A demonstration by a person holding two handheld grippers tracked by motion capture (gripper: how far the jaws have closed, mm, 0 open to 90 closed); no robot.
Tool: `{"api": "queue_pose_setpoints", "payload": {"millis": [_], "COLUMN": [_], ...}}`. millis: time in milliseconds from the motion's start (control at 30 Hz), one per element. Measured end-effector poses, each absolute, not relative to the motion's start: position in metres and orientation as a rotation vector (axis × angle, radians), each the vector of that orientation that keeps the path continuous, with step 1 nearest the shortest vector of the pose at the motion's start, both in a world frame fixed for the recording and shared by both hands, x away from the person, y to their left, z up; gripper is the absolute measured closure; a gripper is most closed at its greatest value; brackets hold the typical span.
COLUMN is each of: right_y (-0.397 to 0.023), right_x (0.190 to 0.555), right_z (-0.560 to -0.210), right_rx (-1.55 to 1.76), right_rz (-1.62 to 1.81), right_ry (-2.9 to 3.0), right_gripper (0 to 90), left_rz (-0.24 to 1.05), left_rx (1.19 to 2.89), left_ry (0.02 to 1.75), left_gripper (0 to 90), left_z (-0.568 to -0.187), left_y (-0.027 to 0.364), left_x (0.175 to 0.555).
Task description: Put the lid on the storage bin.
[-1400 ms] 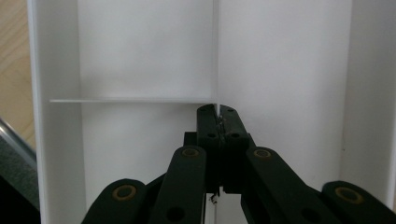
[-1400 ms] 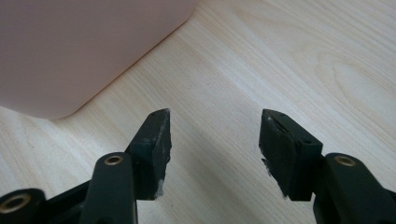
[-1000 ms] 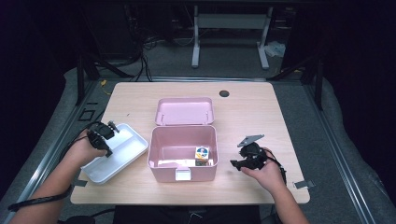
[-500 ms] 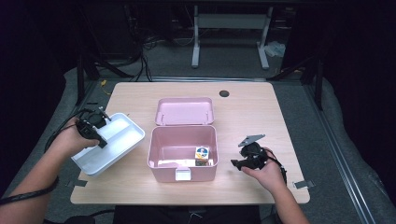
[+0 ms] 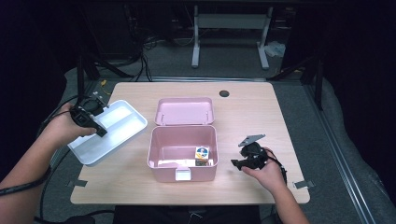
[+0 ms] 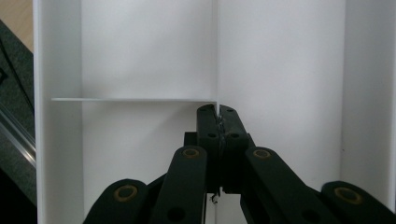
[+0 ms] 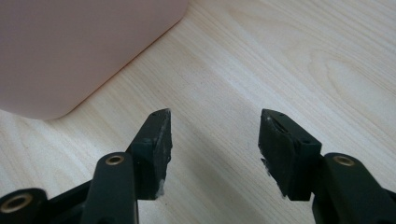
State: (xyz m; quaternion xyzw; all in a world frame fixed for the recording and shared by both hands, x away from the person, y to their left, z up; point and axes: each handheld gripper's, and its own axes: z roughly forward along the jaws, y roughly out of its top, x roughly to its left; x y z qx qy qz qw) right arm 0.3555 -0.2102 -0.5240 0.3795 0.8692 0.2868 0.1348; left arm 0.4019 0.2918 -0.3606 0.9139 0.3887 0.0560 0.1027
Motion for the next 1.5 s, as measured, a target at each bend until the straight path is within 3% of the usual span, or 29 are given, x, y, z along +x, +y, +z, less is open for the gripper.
{"api": "queue_pose_setpoints", "payload": {"millis": [767, 1200, 1500], "right_y": [-0.212, -0.213, -0.214], "right_x": [0.356, 0.356, 0.356], "right_z": [-0.525, -0.526, -0.527], "right_rx": [1.108, 1.111, 1.125], "right_rz": [0.846, 0.838, 0.837], "right_ry": [2.52, 2.516, 2.517], "right_gripper": [44.1, 44.1, 44.2], "left_rz": [0.103, 0.098, 0.088], "left_rx": [2.777, 2.831, 2.83], "left_ry": [0.78, 0.518, 0.435], "left_gripper": [89.2, 89.3, 89.3], "left_z": [-0.367, -0.369, -0.363], "left_y": [0.185, 0.133, 0.109], "left_x": [0.405, 0.405, 0.4]}}
